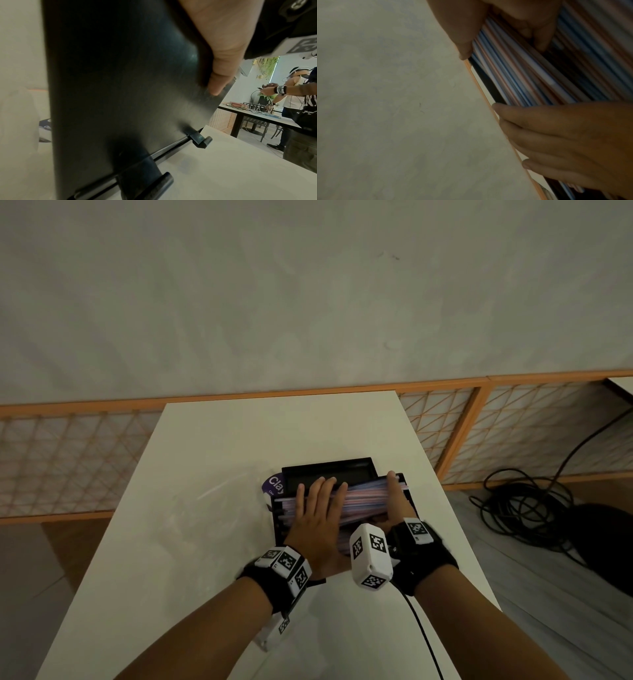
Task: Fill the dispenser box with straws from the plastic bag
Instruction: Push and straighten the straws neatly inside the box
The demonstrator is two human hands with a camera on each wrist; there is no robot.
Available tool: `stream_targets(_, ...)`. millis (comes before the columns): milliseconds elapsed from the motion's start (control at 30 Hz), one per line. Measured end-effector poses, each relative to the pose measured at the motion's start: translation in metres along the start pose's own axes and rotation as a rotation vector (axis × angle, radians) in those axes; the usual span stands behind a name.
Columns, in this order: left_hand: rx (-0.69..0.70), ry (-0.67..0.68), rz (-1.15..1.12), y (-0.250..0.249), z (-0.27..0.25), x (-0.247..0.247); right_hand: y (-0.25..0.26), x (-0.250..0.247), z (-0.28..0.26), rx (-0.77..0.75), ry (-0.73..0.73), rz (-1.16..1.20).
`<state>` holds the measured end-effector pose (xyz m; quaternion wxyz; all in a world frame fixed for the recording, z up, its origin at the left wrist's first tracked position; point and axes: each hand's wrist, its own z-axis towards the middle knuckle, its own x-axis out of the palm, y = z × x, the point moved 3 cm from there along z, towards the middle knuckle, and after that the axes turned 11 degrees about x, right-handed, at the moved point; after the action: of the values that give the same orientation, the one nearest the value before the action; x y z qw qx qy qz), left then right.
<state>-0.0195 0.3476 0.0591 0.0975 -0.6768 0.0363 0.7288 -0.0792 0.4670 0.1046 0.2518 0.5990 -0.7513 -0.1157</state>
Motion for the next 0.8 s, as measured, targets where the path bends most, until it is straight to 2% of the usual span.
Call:
stream_targets(167, 0.024, 0.063, -0.013, 0.000, -0.001, 0.000, 0.006, -0.001, -0.010, -0.010, 0.027, -0.151)
stream_targets(267, 0.032, 0.083, 0.013, 0.000, -0.002, 0.001, 0.007, 0.001, -0.016, 0.073, 0.136, -0.150)
stream_targets(333, 0.027, 0.081, -0.004, -0.001, -0.003, -0.001, 0.010, 0.001, -0.022, 0.073, 0.243, -0.127)
stream_targets(467, 0.015, 0.116, -0.006, 0.001, -0.001, -0.004, 0.021, -0.009, -0.030, -0.044, 0.311, -0.153)
stream_targets(567, 0.032, 0.099, 0.024, 0.004, 0.003, -0.003, 0.031, -0.018, -0.043, -0.226, 0.239, -0.278)
stream_targets(667, 0.035, 0.098, 0.053, 0.003, 0.004, -0.005, 0.036, -0.014, -0.042, -0.523, 0.121, -0.692)
stream_targets(767, 0.027, 0.118, 0.047, 0.000, 0.002, -0.008, 0.026, -0.001, -0.045, -0.930, -0.006, -1.366)
stream_targets(800, 0.021, 0.109, 0.031, -0.001, 0.000, -0.009, 0.018, 0.002, -0.041, -1.000, -0.036, -1.614)
